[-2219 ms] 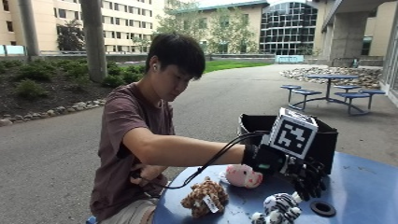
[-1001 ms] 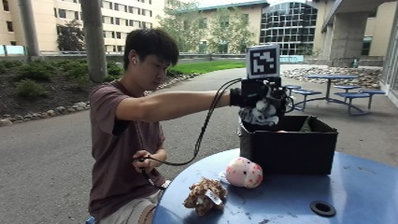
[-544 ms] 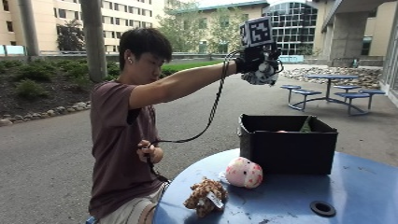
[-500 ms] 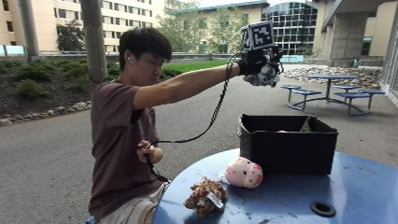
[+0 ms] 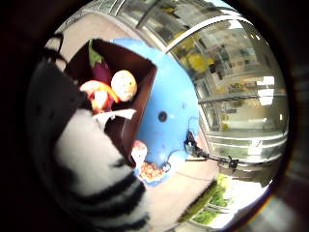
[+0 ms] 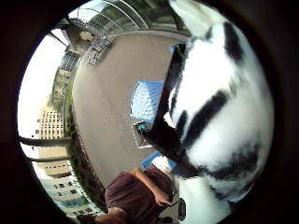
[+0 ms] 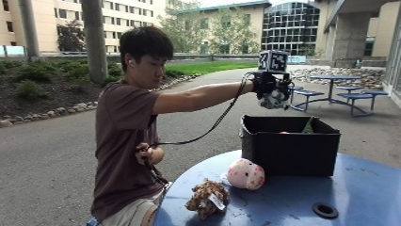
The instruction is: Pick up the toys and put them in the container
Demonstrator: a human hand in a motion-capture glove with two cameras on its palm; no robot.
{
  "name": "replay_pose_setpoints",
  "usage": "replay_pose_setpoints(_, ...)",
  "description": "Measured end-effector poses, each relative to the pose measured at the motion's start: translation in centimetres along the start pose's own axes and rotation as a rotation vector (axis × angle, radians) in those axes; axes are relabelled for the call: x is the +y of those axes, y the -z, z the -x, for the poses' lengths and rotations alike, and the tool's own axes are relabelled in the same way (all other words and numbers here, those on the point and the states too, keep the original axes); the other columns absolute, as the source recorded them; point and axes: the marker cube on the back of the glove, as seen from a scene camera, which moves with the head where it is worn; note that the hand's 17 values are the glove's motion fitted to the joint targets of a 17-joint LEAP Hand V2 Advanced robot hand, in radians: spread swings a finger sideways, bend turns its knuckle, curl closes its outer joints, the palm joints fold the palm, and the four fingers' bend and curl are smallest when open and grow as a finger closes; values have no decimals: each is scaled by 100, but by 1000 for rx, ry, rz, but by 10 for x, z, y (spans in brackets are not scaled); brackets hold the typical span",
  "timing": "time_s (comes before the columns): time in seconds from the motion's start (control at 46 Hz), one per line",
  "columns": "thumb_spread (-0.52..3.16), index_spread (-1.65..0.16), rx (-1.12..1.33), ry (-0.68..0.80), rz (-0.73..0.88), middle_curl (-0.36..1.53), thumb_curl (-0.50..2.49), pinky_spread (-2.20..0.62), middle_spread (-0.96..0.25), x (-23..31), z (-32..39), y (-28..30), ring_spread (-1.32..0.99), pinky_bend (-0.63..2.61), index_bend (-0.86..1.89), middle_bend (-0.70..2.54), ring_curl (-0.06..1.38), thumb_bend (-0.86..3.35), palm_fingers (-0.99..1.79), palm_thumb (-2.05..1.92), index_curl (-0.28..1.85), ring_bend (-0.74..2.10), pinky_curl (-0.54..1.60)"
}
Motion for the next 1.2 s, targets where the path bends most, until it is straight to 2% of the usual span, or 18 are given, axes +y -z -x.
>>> replay_pose_setpoints(0.044, 49, -38, -3, 2, 61, 96, 95, -35, -36, -2, 6, -5, -34, 130, 48, 104, 64, -5, 39, 58, 88, 166, 57)
replay_pose_setpoints(0.065, 63, -36, -8, 4, 98, 93, 90, -34, -35, -3, 9, -8, -34, 130, 30, 96, 61, -12, 7, 44, 82, 159, 57)
replay_pose_setpoints(0.109, 74, -31, -19, 8, 165, 87, 84, -29, -31, -3, 12, -13, -32, 135, 17, 77, 62, -12, -33, 32, 80, 151, 60)
replay_pose_setpoints(0.131, 78, -30, -24, 10, 184, 81, 80, -24, -26, -3, 13, -14, -27, 138, 11, 61, 57, -14, -57, 25, 75, 136, 59)
replay_pose_setpoints(0.152, 82, -29, -28, 10, 192, 78, 77, -21, -22, -3, 14, -15, -23, 138, 9, 51, 54, -13, -64, 20, 71, 124, 57)
replay_pose_setpoints(0.261, 96, -24, -29, -7, 170, 66, 67, -10, -10, 9, 2, -7, -13, 130, 2, 26, 41, -8, -60, 6, 54, 89, 51)
replay_pose_setpoints(0.37, 105, -21, -6, -55, 144, 58, 60, -4, -4, 42, -38, 7, -8, 119, 0, 14, 34, -5, -49, 1, 44, 73, 46)
replay_pose_setpoints(0.74, 116, -18, -32, -229, 141, 42, 46, 1, 1, 171, -139, 25, -3, 102, 0, 13, 28, -2, -34, -1, 22, 58, 38)
replay_pose_setpoints(0.827, 117, -18, -148, -263, 149, 40, 44, 1, 1, 210, -159, 18, -3, 99, 1, 14, 28, -3, -31, -1, 19, 56, 37)
replay_pose_setpoints(0.87, 117, -18, -148, -307, 158, 39, 43, 1, 1, 225, -167, 9, -3, 98, 1, 14, 28, -3, -31, -1, 18, 56, 36)
replay_pose_setpoints(0.957, 118, -19, -104, -240, 178, 38, 41, 1, 0, 260, -185, -14, -3, 96, 2, 15, 28, -3, -29, -1, 16, 55, 36)
replay_pose_setpoints(1.044, 118, -20, -23, -442, 238, 37, 40, 1, 0, 292, -218, -56, -3, 95, 2, 15, 28, -3, -28, -1, 14, 54, 35)
replay_pose_setpoints(1.088, 118, -19, -4, -485, 268, 36, 39, 1, 0, 305, -232, -80, -3, 95, 2, 15, 28, -3, -28, -2, 13, 54, 35)
replay_pose_setpoints(1.196, 118, -19, 44, -414, 331, 35, 38, 0, 1, 333, -260, -151, -3, 95, 1, 16, 28, -3, -28, -1, 11, 53, 35)
